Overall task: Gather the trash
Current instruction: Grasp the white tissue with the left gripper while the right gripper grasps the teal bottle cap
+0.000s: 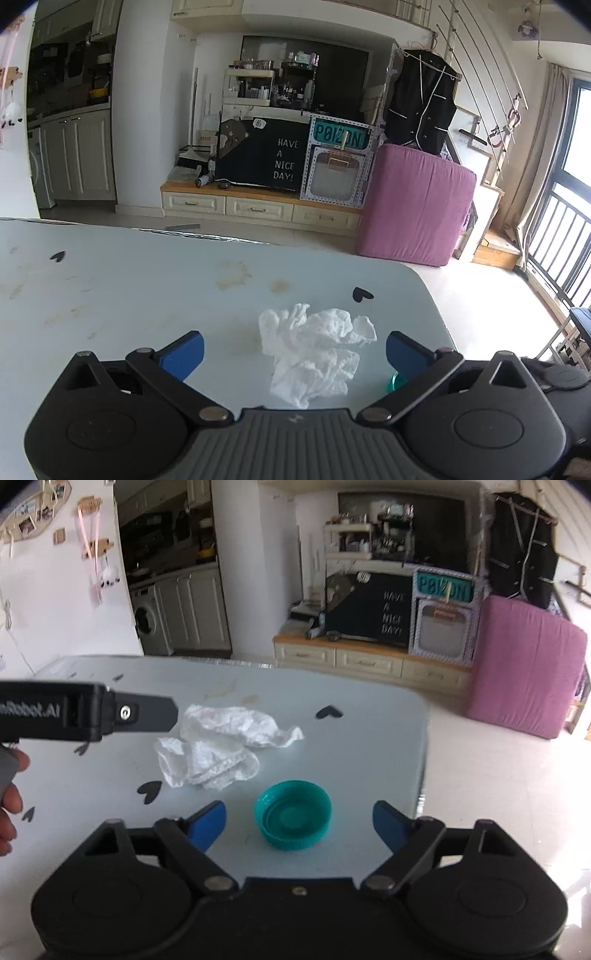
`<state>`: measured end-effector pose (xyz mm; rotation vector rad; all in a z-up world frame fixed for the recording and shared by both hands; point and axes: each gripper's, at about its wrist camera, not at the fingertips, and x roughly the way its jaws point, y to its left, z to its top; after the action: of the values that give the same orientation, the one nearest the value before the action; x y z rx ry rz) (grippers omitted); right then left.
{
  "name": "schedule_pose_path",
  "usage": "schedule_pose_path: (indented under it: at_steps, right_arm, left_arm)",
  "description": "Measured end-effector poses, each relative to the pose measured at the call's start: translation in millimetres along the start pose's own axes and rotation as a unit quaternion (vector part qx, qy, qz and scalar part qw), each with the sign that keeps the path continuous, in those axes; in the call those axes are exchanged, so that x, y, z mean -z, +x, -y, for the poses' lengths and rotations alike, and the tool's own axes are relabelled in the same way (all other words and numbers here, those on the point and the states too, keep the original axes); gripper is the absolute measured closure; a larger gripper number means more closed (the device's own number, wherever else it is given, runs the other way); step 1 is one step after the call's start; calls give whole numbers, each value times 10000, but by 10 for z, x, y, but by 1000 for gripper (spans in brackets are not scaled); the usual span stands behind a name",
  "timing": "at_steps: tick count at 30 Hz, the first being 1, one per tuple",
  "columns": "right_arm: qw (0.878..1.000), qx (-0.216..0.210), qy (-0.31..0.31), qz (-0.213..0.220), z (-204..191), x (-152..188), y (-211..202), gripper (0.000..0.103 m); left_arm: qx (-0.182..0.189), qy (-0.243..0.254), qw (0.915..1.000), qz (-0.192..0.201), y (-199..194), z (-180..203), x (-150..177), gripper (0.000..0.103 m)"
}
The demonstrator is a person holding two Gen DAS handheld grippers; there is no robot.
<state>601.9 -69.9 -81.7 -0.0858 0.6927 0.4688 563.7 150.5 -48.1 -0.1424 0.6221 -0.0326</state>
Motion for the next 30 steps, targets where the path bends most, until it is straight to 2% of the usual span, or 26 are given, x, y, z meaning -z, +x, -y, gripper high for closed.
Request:
schedule_pose_path:
  at_steps: [1,3,4,7,12,13,14,15,17,18,19,23,30]
  right_arm:
    - [10000,-19,8,-62,-2,-5,67,31]
    - [9999,-7,-25,-106,-15,-8,171,50]
    - [9999,79,-132,-61,-34,-11,190,52]
    - [9997,13,-222,-93,-51,-12,185,53]
    - [9994,-45,-330,-79,-56,28,133,53]
    - [9994,-48,-325,-82,-53,32,125,53]
    - [9994,-45,-340,-84,-54,37,117,53]
    - [9993,-42,-353,-87,-54,42,105,53]
    - [9993,-53,-351,-108,-48,51,75,53]
    - [9993,-57,-342,-119,-42,56,58,53]
    - [9994,-61,-328,-124,-36,59,42,53]
    - [9997,-72,-206,-142,6,81,-14,53]
    - [9998,-53,64,-161,49,121,-139,53]
  left_arm:
    - [10,-24,10000,-17,49,8,-3,0]
    - [-43,-111,9999,-62,155,24,-6,0]
    - [-46,-160,9998,-92,217,25,-12,0]
    - [4,-202,9997,-150,366,77,-21,0]
    - [-187,-60,9996,-186,520,205,-3,2]
    - [-240,-41,9995,-187,543,224,3,10]
    - [-283,-12,9994,-203,565,242,6,23]
    - [-339,30,9991,-261,590,257,13,31]
    - [-431,61,9983,-377,618,271,27,61]
    - [-448,58,9982,-406,620,269,42,68]
    - [-456,66,9980,-428,617,265,60,81]
    - [-423,183,9980,-431,551,277,115,87]
    - [-346,244,9978,-508,315,333,223,89]
